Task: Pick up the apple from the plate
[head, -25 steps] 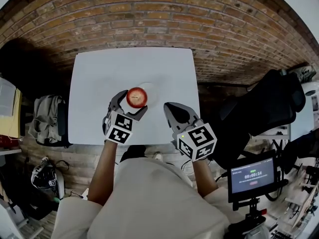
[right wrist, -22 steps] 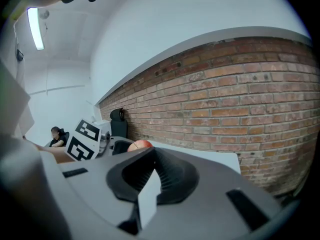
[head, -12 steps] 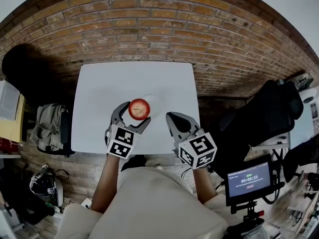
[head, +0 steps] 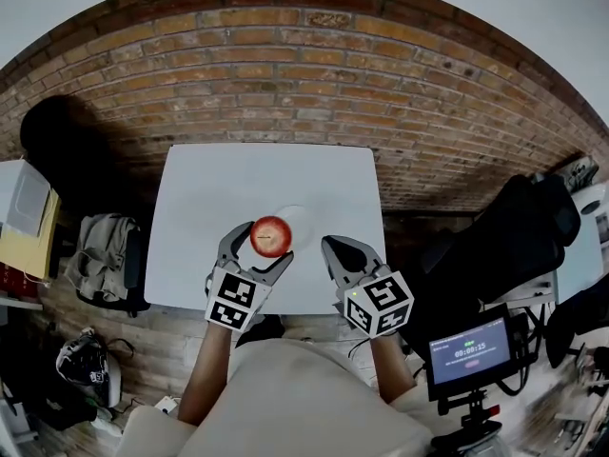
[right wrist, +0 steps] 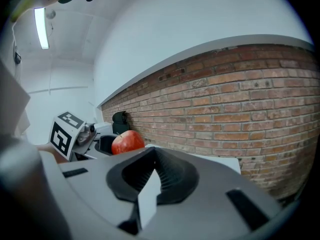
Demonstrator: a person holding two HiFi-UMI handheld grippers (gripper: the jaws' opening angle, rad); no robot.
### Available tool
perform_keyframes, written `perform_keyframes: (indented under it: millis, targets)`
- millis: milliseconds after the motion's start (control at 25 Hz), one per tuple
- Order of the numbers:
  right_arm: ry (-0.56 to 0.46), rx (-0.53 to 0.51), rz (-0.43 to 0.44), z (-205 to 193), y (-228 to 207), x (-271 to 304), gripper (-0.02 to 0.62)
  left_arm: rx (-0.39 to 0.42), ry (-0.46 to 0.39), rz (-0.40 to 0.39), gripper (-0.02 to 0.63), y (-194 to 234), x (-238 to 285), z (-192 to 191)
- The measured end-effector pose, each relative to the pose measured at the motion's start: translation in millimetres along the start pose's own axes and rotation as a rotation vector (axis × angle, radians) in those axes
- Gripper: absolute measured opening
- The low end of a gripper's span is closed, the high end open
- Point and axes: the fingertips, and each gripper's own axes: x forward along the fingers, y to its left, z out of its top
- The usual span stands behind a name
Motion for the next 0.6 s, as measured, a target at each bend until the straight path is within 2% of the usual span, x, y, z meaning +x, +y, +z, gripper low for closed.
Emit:
perform_keyframes:
  millis: [240, 600]
  targets:
    - [-0.024, -0.014, 0.001, 7.0, 3.0, -0.3, 0.002, -0.018, -0.037, -0.017, 0.394, -1.7, -13.7, 7.9]
    - [-0.038, -0.043, 0.009, 9.3, 10.4, 2.2, 0.002, 0.010, -0.068, -0.014, 0.394, 0.9, -19.4, 13.5]
